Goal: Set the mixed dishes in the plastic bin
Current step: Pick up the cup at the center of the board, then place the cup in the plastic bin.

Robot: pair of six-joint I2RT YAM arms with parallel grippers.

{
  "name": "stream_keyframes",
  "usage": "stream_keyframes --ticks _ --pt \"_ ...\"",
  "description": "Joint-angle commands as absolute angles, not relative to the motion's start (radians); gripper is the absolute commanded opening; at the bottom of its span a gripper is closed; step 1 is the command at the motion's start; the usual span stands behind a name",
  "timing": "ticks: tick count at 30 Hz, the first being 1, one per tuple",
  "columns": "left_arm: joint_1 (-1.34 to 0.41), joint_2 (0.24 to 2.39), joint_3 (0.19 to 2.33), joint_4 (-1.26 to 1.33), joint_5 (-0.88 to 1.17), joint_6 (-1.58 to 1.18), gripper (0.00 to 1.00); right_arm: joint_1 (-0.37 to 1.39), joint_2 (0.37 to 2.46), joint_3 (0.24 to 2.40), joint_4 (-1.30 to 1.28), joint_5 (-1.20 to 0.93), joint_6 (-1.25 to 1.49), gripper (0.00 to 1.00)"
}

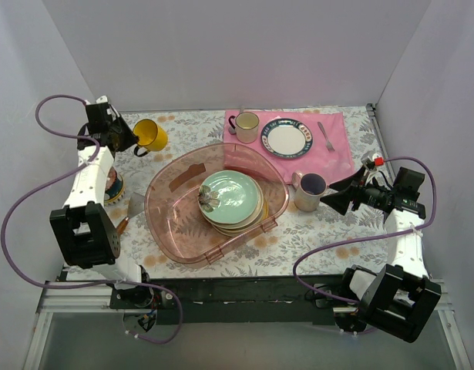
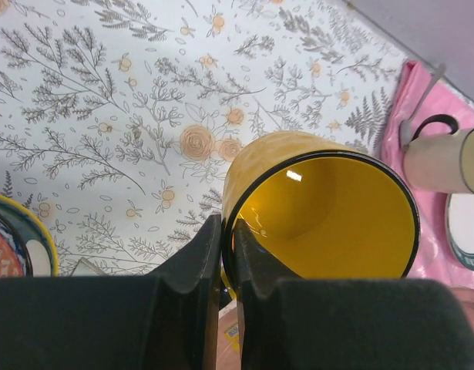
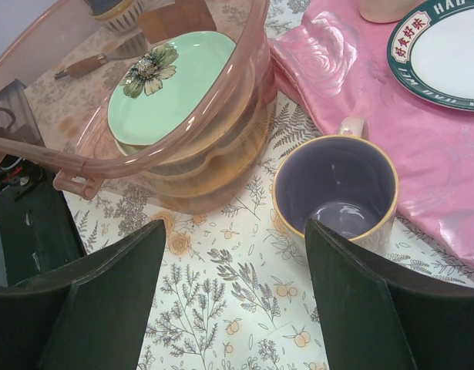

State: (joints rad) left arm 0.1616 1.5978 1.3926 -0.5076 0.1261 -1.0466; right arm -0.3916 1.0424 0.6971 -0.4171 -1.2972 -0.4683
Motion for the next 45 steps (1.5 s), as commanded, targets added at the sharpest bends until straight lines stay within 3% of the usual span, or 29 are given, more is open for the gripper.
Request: stream_keyframes --ticks 1,20,28,45 --pt "0.164 1.459 1.454 -0.449 0.126 -1.088 0.0 -0.396 1.043 0.718 -0.422 -1.318 -0.483 0.81" --pt "0.071 1.198 1.35 -0.546 0.221 -1.253 0.0 -0.394 1.046 0.715 -0.417 -1.313 -0.483 0.81" --pt "-0.138 1.192 1.359 -0.65 0.06 -1.296 0.0 -0.396 1.046 0.716 -0.419 -1.312 -0.482 0.81" --pt "-0.341 1.143 1.289 -0.894 -0.158 -1.457 0.0 -0.396 1.045 0.716 -0.417 -1.313 -0.48 0.81"
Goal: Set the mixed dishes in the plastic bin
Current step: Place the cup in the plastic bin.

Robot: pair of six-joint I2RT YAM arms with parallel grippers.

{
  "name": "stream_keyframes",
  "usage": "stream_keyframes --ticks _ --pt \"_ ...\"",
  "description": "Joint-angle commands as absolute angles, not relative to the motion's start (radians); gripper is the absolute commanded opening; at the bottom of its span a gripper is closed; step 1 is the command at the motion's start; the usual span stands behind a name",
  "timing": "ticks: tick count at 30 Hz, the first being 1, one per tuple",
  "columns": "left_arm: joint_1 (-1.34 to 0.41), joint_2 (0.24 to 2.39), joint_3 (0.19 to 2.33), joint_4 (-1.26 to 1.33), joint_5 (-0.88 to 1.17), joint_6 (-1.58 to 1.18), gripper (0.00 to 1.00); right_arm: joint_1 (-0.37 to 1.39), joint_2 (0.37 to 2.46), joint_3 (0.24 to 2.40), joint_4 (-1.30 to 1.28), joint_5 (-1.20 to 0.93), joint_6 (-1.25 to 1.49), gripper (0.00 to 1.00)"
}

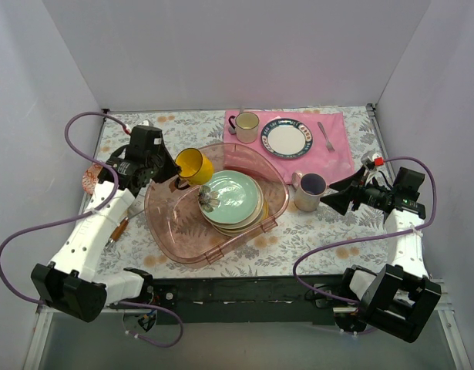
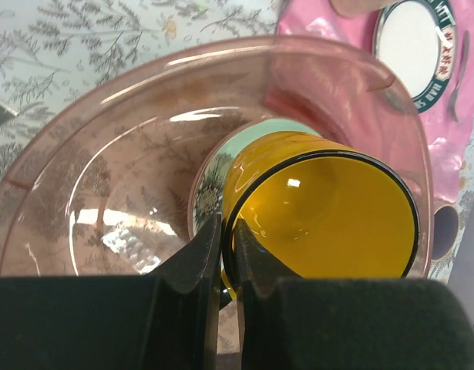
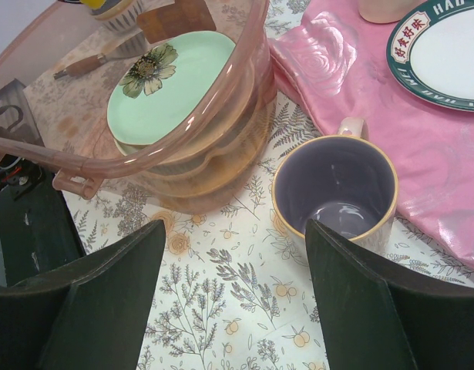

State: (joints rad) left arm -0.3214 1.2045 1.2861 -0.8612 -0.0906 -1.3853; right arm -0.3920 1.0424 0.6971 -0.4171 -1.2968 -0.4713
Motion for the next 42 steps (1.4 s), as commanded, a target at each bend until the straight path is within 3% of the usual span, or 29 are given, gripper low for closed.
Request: stream_keyframes --ticks 1,24,42 --pt "-0.347 1.143 1.286 -0.909 -0.173 -1.465 0.0 -0.396 1.045 0.716 -0.416 -1.313 -0.48 0.81" --pt "-0.385 1.19 1.088 -0.951 -0.364 -1.592 0.0 -0.396 1.046 0.716 -0.419 -1.31 -0.48 0.81" --pt "-0.388 1.178 1.094 -0.977 -0.448 -1.586 0.0 -0.396 1.048 0.716 -0.42 -1.308 -0.483 0.82"
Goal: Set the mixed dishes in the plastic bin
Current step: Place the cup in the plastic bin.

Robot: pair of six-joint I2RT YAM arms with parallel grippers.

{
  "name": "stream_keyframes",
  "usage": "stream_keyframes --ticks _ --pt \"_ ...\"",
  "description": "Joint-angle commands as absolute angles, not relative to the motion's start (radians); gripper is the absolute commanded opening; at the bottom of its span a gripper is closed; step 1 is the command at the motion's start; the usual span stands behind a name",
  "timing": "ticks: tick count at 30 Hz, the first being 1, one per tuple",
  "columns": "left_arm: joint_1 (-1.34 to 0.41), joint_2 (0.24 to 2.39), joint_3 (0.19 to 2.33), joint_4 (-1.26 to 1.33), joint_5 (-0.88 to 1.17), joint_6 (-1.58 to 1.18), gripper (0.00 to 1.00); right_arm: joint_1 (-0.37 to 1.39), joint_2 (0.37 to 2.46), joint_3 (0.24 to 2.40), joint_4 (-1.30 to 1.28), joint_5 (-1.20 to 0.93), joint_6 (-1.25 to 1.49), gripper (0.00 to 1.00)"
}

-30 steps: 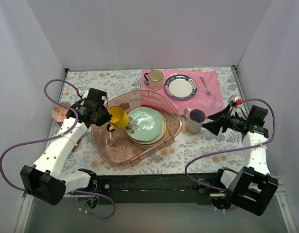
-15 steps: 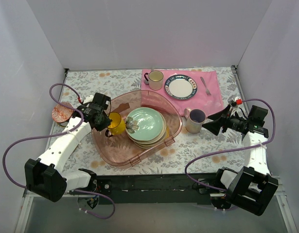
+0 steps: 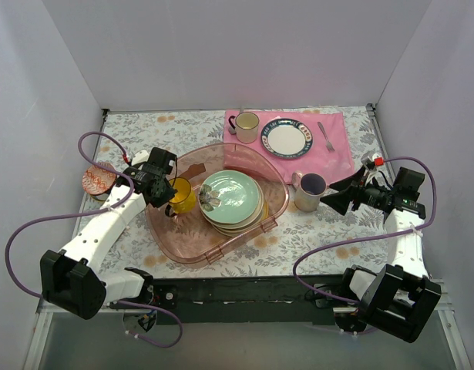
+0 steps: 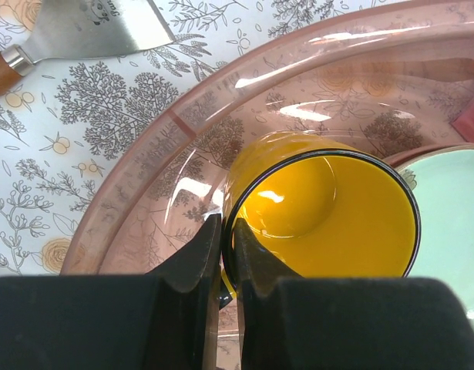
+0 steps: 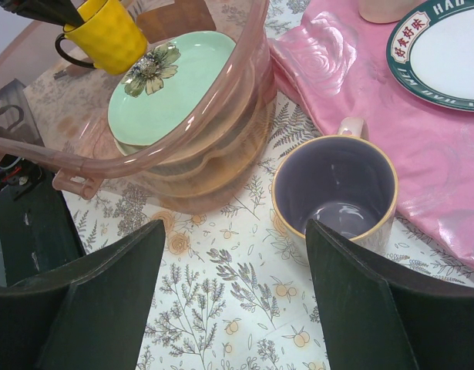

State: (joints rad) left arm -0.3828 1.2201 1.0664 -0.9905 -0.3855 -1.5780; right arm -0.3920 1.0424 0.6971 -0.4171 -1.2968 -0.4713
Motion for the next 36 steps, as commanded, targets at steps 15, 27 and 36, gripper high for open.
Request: stream_keyframes --ticks 15,27,36 --pt "-0.388 1.203 1.028 -0.93 -0.414 -1.571 0.0 -0.396 1.049 0.716 -0.42 -1.308 -0.483 0.82" --pt "-0.39 1.258 0.956 -0.855 -0.397 -1.577 0.06 -0.396 1.049 0.716 -0.42 -1.308 -0.483 0.82" --pt "-0.388 1.301 0.943 -0.827 -0.402 -1.578 0.22 -0.396 1.051 0.718 -0.422 -1.308 -0.485 0.82"
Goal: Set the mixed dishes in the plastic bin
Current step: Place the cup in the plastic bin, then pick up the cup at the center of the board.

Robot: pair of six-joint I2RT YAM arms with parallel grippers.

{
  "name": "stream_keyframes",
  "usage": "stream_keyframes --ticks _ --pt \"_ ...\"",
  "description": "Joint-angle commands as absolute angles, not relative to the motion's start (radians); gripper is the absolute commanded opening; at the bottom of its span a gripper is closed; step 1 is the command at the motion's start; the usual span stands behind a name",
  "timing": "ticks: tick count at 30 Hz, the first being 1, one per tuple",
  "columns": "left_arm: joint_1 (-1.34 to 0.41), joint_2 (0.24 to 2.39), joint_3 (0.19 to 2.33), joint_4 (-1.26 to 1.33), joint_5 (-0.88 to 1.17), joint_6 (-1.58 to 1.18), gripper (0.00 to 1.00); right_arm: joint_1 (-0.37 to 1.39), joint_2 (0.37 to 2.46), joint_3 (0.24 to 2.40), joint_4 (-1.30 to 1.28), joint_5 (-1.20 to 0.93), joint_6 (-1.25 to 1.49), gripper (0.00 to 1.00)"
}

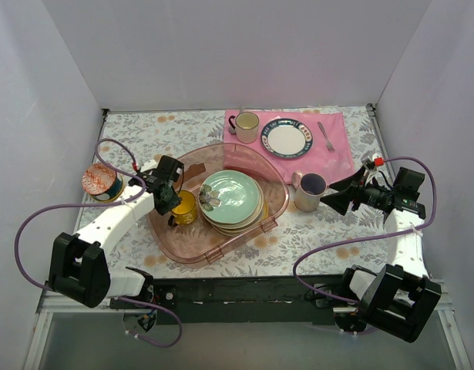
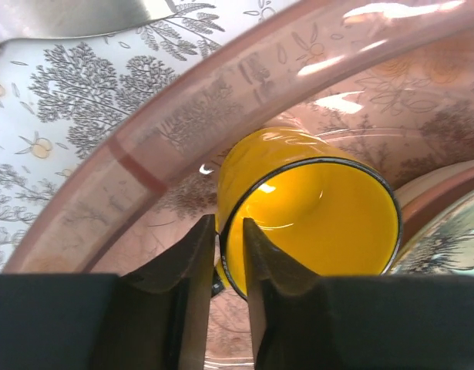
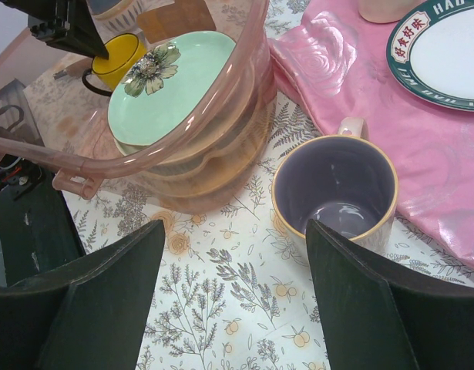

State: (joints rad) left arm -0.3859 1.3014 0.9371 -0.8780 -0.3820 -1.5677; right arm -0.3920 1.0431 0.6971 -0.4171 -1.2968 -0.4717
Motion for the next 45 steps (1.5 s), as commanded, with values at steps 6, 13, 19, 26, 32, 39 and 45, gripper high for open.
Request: stream_keyframes --ticks 6,13,19,26,32,39,45 --pt "-0.388 1.301 0.959 -0.839 -0.406 -1.582 0.42 -0.396 1.052 0.718 -0.423 -1.308 -0.485 0.82" --pt "-0.388 1.23 1.06 -0.894 -0.408 -1.543 0.63 -0.396 1.054 0.718 -0.423 -1.307 -0.488 0.82" --pt "-0.387 1.129 1.08 -0.845 -0.316 -1.467 0.91 -0.396 1.057 0.721 -0.437 -1.298 -0.509 0.81" --pt "-0.387 0.951 1.014 -0.658 -0.131 -1.326 0.98 -0.396 1.058 0.733 -0.48 -1.269 -0.572 0.81" --pt "-0.385 0.784 0.959 -0.525 0.027 -1.189 0.98 -0.391 1.123 0.863 -0.777 -1.224 -0.828 0.82" --pt "-0.385 0.71 0.947 -0.574 -0.018 -1.112 0.98 -0.358 1.241 1.067 -1.19 -1.112 -1.355 0.82" --pt "-0.387 0.56 0.879 -0.554 -0.047 -1.071 0.98 -0.209 1.243 1.147 -1.146 -0.928 -1.396 0.87"
